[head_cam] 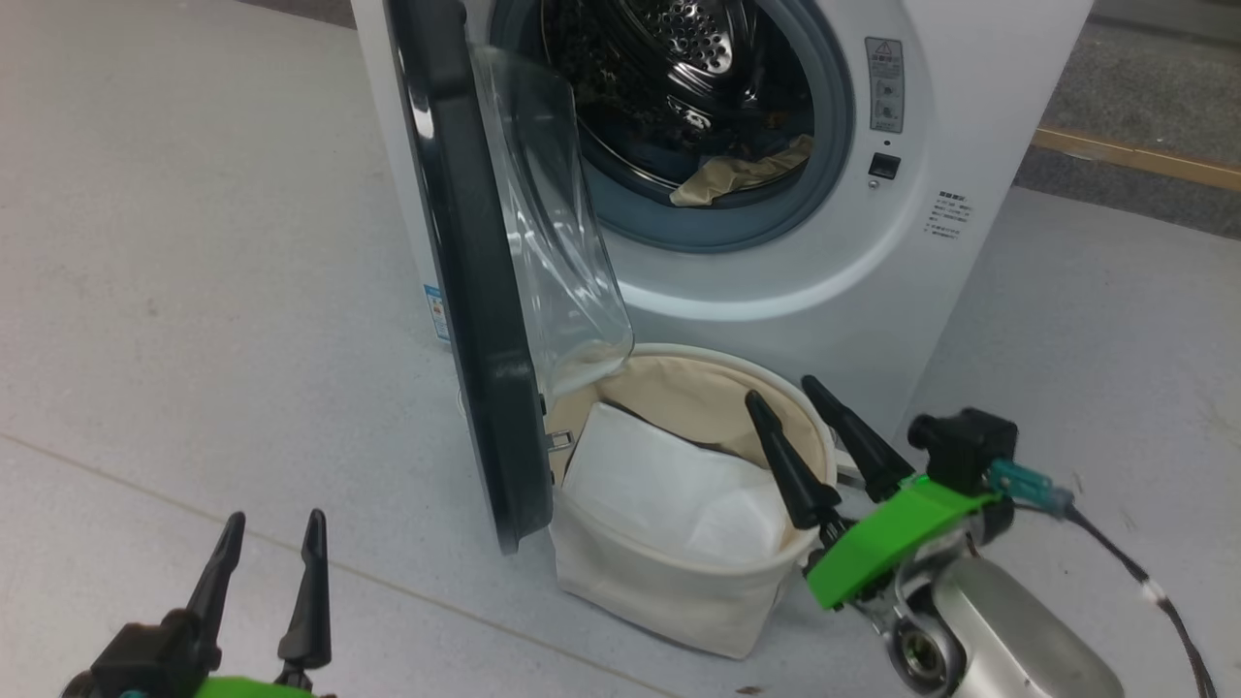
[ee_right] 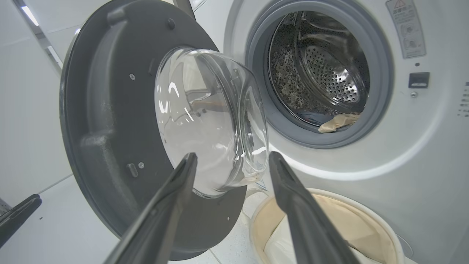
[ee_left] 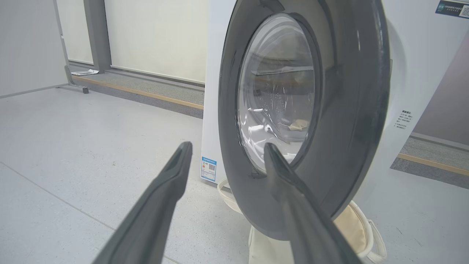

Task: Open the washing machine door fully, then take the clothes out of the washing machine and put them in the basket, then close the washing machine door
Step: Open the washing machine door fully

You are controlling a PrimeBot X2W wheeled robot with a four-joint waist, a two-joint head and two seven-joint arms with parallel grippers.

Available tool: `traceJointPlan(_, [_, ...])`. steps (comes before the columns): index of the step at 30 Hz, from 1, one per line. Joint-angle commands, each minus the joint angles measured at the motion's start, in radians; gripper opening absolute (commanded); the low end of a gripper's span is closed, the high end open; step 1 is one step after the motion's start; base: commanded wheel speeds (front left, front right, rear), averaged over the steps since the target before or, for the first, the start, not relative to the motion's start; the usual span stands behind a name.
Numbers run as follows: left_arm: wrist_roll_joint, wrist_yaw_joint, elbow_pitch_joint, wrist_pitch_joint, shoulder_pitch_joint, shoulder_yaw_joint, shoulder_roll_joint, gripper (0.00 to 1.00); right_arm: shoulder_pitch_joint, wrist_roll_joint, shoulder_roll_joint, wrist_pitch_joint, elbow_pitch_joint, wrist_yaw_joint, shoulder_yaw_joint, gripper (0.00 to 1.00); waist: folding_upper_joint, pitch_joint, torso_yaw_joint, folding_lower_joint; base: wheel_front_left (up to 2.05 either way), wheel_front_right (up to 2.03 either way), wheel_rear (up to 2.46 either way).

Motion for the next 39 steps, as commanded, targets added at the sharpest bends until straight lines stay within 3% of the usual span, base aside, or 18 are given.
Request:
traceJointPlan(1, [-0.01,0.002,-0.04,0.001,-0.031,0.039,0.025,1.0,0.018,-0.059,0.023,-0.016,-0.049,0.005,-0.034,1.0,0.0,0.001,-0.002,0.0,0.0,0.0,0.0])
traceJointPlan(11, [-0.023,0.002,-0.06,-0.003,-0.038,0.037,0.033,1.0,0.217,-0.371,0.123,-0.014,-0.174,0.005,-0.242,1.0,0.0,0.027,-0.024,0.0,0.0,0.0,0.0])
traceJointPlan(24, [-0.044,0.002,-0.063,-0.008,-0.058,0.027,0.029,1.0,0.273,-0.404,0.15,0.027,-0.243,0.005,-0.289,1.0,0.0,0.04,-0.043,0.0,0.0,0.0,0.0])
traceJointPlan(25, [-0.046,0.0,-0.068,-0.01,-0.06,0.025,0.027,0.96,0.274,-0.401,0.15,0.029,-0.245,0.005,-0.287,1.0,0.0,0.039,-0.043,0.0,0.0,0.0,0.0])
traceJointPlan(26, [-0.051,0.0,-0.076,-0.011,-0.063,0.022,0.023,0.37,0.275,-0.396,0.15,0.029,-0.247,0.005,-0.287,1.0,0.0,0.038,-0.043,0.0,0.0,0.0,0.0])
traceJointPlan(27, [-0.052,0.004,-0.087,-0.007,-0.065,0.019,0.018,0.0,0.276,-0.391,0.15,0.028,-0.249,0.005,-0.287,1.0,0.0,0.038,-0.043,0.0,0.0,0.0,0.0])
traceJointPlan(34, [-0.061,0.024,-0.306,0.09,-0.125,-0.085,-0.058,0.0,0.286,-0.372,0.15,0.027,-0.251,0.005,-0.289,1.0,0.0,0.037,-0.038,0.0,0.0,0.0,0.0])
traceJointPlan(39, [-0.057,0.036,-0.311,0.19,-0.164,-0.19,-0.087,0.0,0.272,-0.362,0.15,0.025,-0.254,0.005,-0.27,1.0,0.0,0.046,-0.069,0.0,0.0,0.0,0.0])
